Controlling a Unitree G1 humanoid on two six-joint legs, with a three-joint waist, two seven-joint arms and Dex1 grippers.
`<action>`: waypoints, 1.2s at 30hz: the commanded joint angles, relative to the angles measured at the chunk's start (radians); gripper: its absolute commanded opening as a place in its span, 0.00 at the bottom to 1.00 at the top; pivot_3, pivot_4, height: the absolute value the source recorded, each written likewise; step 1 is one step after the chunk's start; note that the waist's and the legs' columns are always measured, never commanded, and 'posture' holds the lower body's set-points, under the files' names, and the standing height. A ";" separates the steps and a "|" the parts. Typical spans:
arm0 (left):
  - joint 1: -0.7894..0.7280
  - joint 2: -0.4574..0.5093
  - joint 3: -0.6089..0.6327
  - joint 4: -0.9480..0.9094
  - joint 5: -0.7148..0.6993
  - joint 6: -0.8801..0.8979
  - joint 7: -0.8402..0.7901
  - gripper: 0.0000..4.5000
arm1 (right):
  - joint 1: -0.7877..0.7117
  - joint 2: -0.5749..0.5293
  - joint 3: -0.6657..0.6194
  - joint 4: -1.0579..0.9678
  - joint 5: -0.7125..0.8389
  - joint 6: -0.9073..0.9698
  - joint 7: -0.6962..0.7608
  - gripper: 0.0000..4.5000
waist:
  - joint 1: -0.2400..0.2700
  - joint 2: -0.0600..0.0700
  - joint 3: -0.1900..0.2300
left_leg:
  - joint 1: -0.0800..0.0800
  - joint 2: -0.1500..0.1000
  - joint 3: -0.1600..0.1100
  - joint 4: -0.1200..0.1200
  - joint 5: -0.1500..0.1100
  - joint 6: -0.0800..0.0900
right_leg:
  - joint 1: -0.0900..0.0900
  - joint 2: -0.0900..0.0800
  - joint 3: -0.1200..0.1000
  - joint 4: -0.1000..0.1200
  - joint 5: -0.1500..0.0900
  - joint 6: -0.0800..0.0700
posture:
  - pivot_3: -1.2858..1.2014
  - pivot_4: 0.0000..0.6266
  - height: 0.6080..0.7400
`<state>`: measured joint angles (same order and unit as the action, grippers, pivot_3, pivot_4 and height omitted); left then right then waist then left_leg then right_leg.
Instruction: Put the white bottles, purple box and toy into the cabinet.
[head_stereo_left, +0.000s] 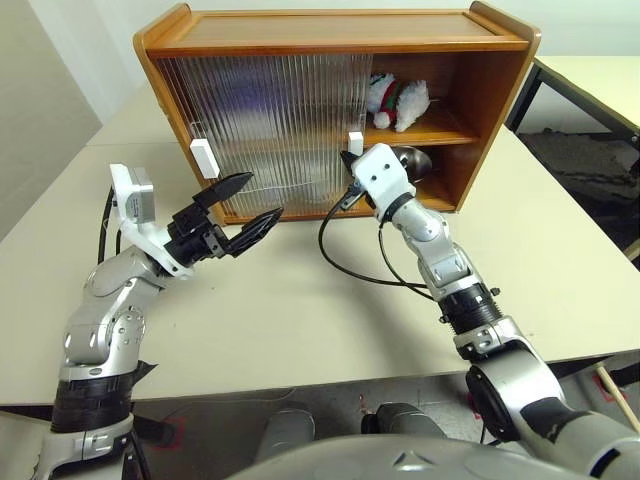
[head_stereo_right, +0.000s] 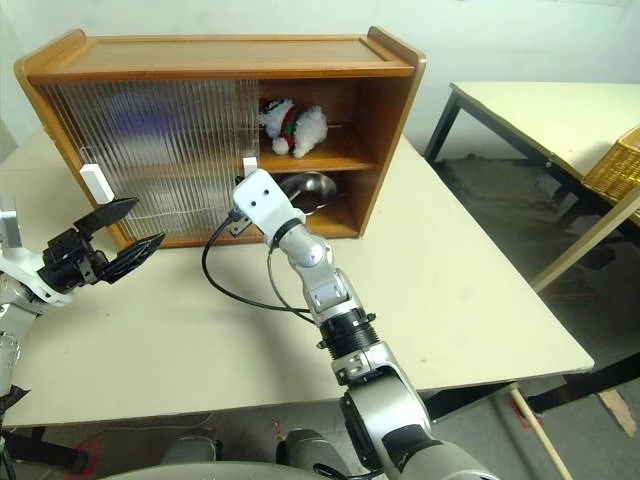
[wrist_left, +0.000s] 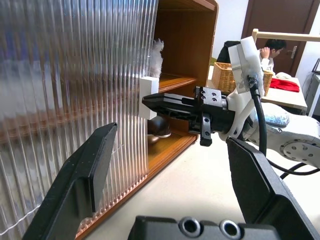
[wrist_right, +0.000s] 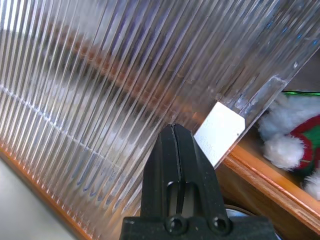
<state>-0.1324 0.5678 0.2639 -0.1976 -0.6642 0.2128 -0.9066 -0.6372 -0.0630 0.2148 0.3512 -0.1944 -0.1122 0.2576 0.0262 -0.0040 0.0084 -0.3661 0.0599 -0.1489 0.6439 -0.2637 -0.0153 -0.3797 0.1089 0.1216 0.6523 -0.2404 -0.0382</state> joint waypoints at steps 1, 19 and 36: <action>-0.010 0.002 -0.004 0.005 0.008 -0.006 -0.007 1.00 | 0.009 -0.004 -0.044 -0.038 0.015 0.056 -0.040 0.00 | 0.000 0.000 0.000 | 0.000 0.000 0.000 0.000 0.000 0.000 | 0.000 0.000 0.000 0.000 0.000 0.000 | 0.54 0.00 1.00; -0.035 0.001 -0.010 0.026 0.012 -0.005 -0.021 1.00 | 0.066 -0.046 -0.143 -0.144 0.039 0.225 -0.135 0.00 | -0.001 -0.001 -0.001 | 0.000 0.002 0.002 0.000 0.001 0.001 | 0.000 0.001 0.000 0.000 0.001 0.003 | 0.53 0.00 1.00; -0.045 -0.019 -0.031 0.037 0.022 -0.015 -0.031 1.00 | 0.087 -0.090 -0.196 -0.154 0.021 0.227 -0.248 0.00 | -0.008 -0.001 -0.001 | 0.001 0.001 0.001 0.000 0.003 0.004 | 0.000 0.002 0.000 0.000 0.002 0.008 | 0.52 0.00 1.00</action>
<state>-0.1713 0.5513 0.2495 -0.1739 -0.6601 0.2049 -0.9325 -0.5465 -0.1430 0.0396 0.1943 -0.1688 0.1225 0.0281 0.0186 -0.0050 0.0078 -0.3652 0.0612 -0.1474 0.6443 -0.2604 -0.0116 -0.3802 0.1107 0.1217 0.6523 -0.2383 -0.0298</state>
